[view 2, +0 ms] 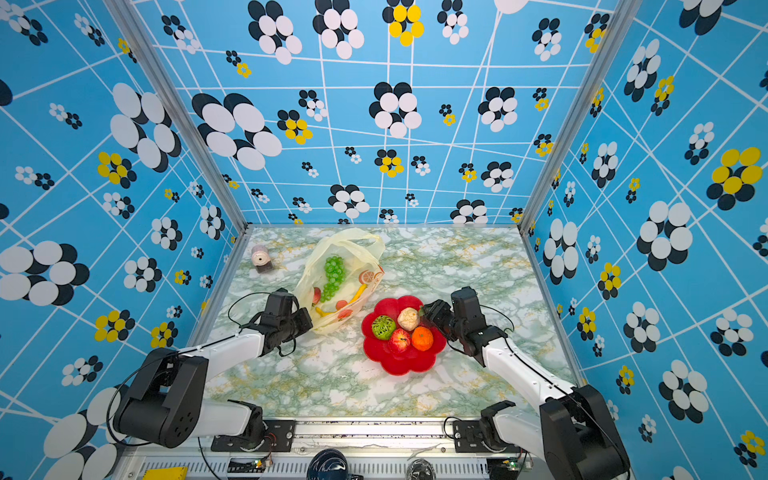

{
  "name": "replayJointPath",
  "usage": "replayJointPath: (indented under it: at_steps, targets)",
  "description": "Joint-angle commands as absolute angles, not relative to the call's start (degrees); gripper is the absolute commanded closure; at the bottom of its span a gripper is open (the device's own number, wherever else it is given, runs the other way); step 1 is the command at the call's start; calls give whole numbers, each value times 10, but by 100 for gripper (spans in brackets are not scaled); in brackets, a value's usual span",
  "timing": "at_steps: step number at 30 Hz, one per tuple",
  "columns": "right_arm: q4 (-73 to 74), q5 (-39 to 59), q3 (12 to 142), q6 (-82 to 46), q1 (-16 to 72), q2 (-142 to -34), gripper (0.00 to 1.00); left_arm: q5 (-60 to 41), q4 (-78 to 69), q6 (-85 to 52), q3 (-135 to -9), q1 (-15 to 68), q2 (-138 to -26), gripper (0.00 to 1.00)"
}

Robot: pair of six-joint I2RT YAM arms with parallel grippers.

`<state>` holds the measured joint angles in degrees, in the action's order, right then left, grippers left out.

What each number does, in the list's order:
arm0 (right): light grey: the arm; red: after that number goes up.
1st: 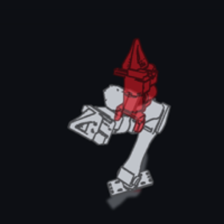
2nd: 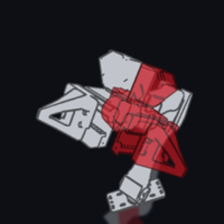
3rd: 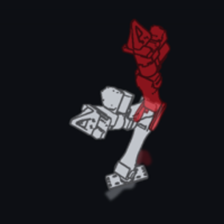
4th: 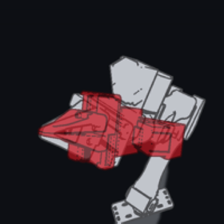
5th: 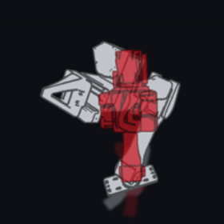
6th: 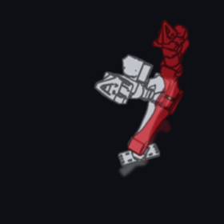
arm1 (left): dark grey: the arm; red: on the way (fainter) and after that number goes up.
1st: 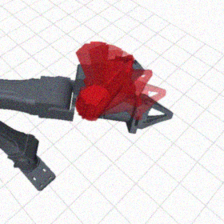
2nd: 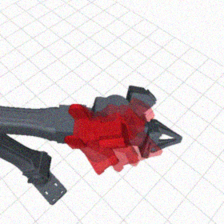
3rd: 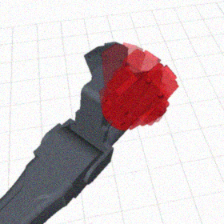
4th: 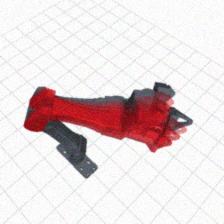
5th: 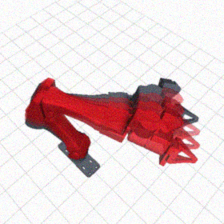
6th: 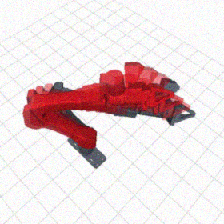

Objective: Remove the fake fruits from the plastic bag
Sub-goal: 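Lower the dark purple fruit into the red plate beside the cream bun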

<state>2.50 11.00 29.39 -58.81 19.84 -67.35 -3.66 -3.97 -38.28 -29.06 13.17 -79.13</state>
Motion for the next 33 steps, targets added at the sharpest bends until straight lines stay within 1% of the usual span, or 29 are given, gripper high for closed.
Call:
replayJointPath:
  at_steps: [1, 13, 19, 23, 27, 33]
  targets:
    - [91, 126, 277, -621, 196, -692, 39, -32, -12, -374, -303, 135, -774, 94]
    - [153, 135, 266, -657, 211, -741, 38, -26, -4, -369, -305, 135, -771, 94]
    - [152, 128, 270, -660, 216, -751, 34, -27, -8, -370, -305, 135, -774, 94]
    - [121, 122, 277, -657, 216, -743, 26, -24, -6, -366, -304, 135, -772, 94]
    - [78, 110, 284, -652, 216, -726, 25, -22, -7, -365, -303, 134, -771, 94]
    - [27, 94, 286, -644, 216, -697, 25, -20, -8, -364, -303, 134, -772, 94]
